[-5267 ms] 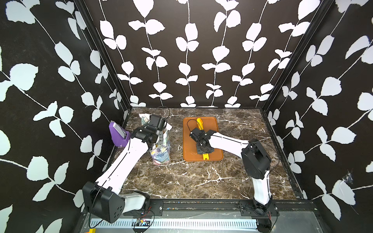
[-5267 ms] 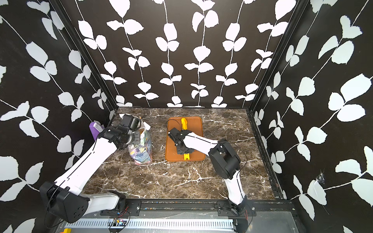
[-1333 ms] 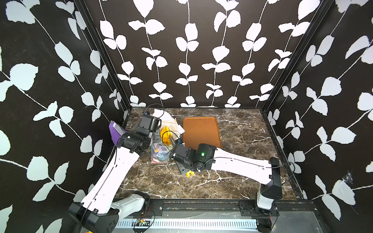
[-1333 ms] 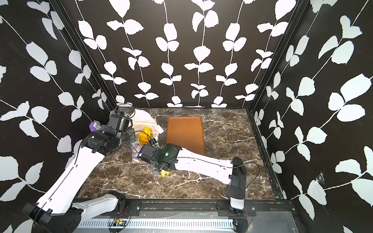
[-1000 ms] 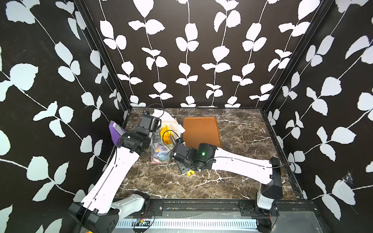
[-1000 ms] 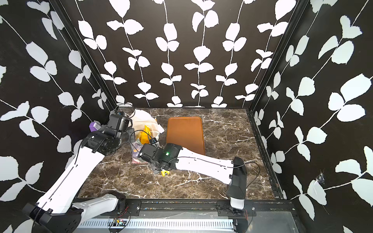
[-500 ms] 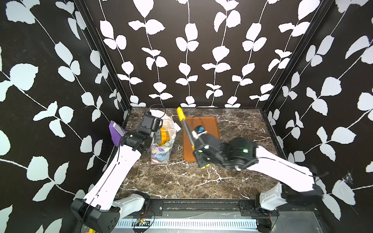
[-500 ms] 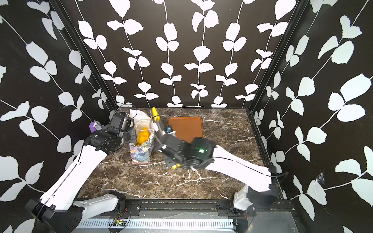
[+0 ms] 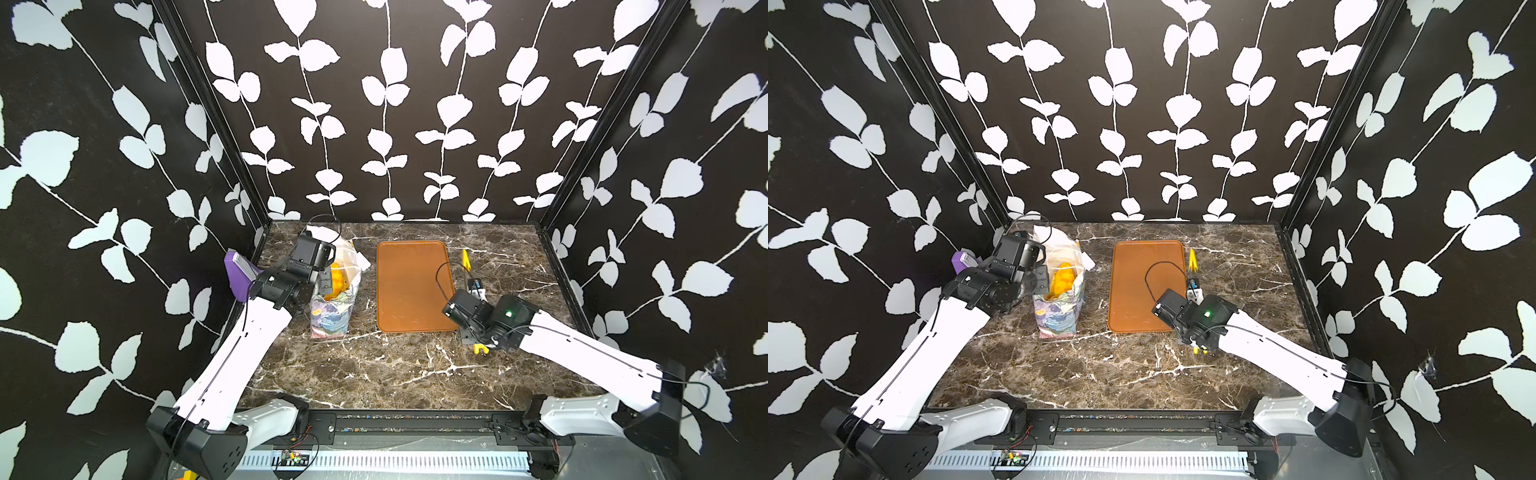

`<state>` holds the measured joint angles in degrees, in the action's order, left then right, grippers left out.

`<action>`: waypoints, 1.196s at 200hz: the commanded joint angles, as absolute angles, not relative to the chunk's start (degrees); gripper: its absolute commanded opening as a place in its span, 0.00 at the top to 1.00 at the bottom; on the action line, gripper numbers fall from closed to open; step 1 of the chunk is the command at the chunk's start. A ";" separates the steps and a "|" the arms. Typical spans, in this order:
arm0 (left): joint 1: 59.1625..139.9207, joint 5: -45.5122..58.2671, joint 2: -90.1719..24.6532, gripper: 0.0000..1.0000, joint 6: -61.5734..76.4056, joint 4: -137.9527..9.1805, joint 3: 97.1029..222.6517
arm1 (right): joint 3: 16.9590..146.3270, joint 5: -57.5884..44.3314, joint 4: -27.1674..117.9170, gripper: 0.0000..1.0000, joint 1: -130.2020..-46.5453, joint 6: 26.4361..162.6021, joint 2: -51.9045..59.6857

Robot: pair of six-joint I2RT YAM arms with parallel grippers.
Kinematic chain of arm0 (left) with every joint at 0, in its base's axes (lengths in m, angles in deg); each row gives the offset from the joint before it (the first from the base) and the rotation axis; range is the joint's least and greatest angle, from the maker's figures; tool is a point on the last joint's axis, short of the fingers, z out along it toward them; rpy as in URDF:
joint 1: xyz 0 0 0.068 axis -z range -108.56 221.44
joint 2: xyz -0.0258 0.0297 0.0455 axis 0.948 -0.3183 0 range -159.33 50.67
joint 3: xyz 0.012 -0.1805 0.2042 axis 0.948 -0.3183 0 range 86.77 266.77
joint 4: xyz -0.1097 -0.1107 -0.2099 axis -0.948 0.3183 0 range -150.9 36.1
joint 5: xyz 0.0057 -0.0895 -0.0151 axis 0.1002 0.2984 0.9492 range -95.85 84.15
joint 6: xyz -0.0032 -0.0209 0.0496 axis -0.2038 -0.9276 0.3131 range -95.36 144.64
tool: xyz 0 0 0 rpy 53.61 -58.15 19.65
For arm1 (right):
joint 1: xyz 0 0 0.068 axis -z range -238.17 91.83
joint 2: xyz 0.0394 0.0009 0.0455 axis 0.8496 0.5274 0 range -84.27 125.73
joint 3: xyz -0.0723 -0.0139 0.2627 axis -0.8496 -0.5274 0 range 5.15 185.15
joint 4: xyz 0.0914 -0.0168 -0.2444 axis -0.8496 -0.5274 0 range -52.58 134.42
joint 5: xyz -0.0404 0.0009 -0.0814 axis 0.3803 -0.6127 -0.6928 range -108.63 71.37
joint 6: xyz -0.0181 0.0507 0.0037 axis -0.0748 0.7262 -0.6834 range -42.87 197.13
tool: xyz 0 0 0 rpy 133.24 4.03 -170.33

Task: Pack bread into a paper bag
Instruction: Place the clamp at the center of the board.

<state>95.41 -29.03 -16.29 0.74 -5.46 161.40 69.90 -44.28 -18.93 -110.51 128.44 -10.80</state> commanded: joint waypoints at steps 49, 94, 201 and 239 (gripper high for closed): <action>95.52 -30.39 -17.18 1.00 1.13 -5.01 162.10 | 58.29 -36.93 -0.86 1.00 -95.27 125.20 -6.21; 95.52 -30.77 -18.27 1.00 0.91 -5.22 161.77 | 60.65 -32.61 1.82 1.00 -87.09 120.03 3.85; 95.44 -34.40 -19.69 1.00 -0.17 -4.91 160.47 | 70.63 -28.80 1.48 0.30 -81.28 115.79 18.99; 95.13 -35.17 -21.36 1.00 0.25 -6.13 160.46 | 74.17 -31.57 -2.21 0.08 -80.74 114.12 19.21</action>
